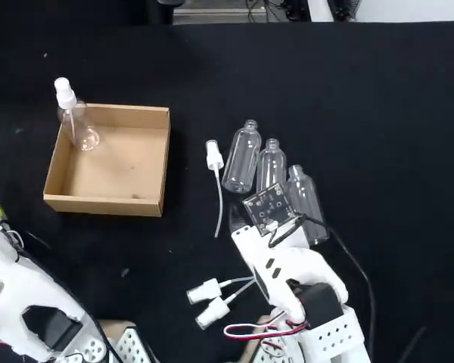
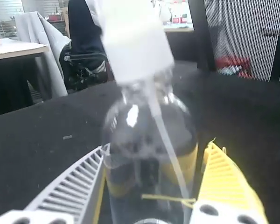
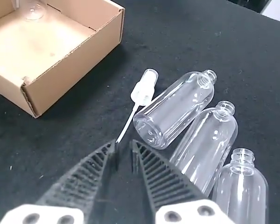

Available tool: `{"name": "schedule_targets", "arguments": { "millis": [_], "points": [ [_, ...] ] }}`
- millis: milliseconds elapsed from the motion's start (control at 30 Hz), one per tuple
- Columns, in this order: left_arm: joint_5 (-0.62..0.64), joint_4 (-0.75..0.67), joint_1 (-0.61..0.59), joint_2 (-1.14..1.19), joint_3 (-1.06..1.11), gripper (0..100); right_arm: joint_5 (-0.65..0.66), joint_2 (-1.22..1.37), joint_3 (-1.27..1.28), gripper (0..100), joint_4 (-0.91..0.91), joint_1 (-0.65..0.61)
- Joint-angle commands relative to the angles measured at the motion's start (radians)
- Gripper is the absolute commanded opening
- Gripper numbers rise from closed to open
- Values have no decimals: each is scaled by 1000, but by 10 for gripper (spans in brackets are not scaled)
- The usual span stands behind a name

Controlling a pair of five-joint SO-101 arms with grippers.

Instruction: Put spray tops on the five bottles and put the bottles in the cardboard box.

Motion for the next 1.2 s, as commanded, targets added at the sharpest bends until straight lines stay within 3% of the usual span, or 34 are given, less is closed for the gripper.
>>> {"name": "schedule_targets", "arguments": {
  "millis": [0, 267, 667, 733, 833, 933, 1000, 1167],
  "points": [
    [28, -25, 10, -138, 50, 294, -8, -19, -10, 25, 0, -12],
    [5, 60, 5, -163, 28, 290, -8, -19, -12, 25, 5, -12],
    [6, 63, 10, -163, 30, 286, -8, -19, -12, 25, 5, -12],
    [6, 63, 13, -163, 36, 230, -8, -19, -12, 25, 5, -12],
    [6, 60, 15, -163, 36, 27, -8, -19, -12, 25, 5, -12],
    [8, 58, 13, -163, 36, 74, -8, -19, -13, 25, 5, -12],
    [8, 58, 12, -172, 36, 28, -8, -19, -13, 25, 5, -12],
    [6, 32, 8, -178, 24, 28, -8, -19, -13, 25, 3, -9]
  ]
}}
